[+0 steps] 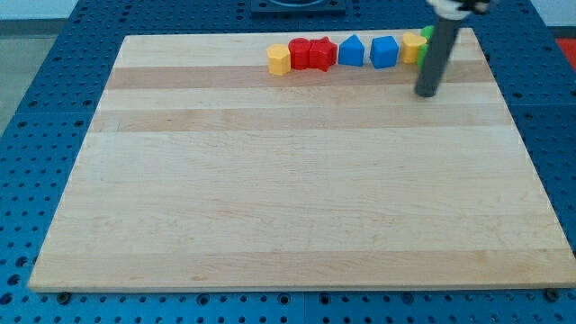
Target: Nudge the green star up a bit
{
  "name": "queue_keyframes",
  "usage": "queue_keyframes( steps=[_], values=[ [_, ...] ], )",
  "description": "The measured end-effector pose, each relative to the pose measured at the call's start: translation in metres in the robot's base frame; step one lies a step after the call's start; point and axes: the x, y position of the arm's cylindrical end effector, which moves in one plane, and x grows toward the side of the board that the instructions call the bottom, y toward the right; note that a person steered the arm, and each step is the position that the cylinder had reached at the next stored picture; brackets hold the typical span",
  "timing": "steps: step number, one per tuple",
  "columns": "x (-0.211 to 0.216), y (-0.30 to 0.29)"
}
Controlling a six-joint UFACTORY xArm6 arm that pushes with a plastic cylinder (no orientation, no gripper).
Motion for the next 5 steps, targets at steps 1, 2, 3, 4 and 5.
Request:
queue_keyframes(
  steps=[1, 2, 3, 4, 5],
  values=[
    [0.002, -0.026],
    [-0.033, -0.023],
    [-0.038, -0.017],
    [-0.041, 0.039],
    [-0.041, 0.068]
  ],
)
